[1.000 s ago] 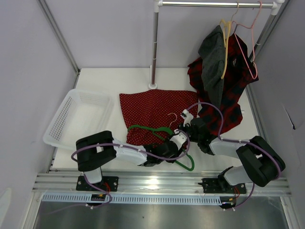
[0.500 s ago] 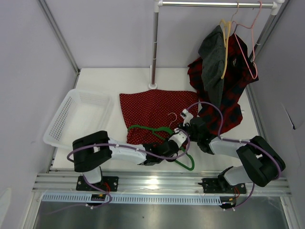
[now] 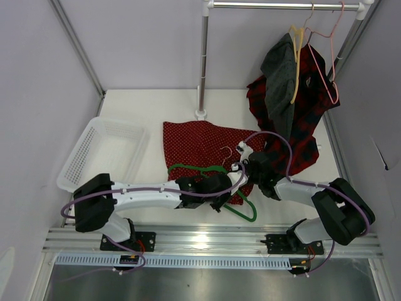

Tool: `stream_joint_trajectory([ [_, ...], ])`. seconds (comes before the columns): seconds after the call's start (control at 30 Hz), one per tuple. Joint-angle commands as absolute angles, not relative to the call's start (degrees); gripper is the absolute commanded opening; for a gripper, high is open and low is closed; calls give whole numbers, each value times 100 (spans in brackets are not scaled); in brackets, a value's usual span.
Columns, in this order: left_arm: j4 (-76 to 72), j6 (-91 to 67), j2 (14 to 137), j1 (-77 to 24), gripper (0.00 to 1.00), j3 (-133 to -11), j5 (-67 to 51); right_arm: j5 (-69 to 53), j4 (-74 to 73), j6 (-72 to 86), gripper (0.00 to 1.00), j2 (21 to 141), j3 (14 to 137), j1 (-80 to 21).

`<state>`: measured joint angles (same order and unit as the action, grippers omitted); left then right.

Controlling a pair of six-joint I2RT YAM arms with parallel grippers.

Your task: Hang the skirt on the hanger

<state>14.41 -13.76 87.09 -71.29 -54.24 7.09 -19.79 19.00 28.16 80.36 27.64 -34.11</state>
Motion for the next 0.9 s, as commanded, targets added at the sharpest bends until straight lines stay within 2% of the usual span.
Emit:
stream_joint_trajectory([
  [0.0, 2249, -1143, 8482, -7154, 0, -5836, -324, -1257, 1318, 2452, 0, 8191, 2821, -3340],
  [0.23, 2628, -1450, 8472, -7189, 0, -5424, -1238, -1178, 1336, 2426, 0, 8244, 2874, -3349],
  [0.47, 2496, -1968, 8254, -7242, 0, -4695, -1423, -1169, 1318, 2391, 0, 8288, 2909, -3313],
  [0.73, 2215, -2004, 7937, -7541, 0, -4517, -1775, -1230, 1494, 2522, 0, 8411, 2804, -3357],
  [0.87, 2101, -2048, 7603, -7585, 41, -4702, -1460, -1187, 1529, 2558, 0, 8411, 2760, -3489],
])
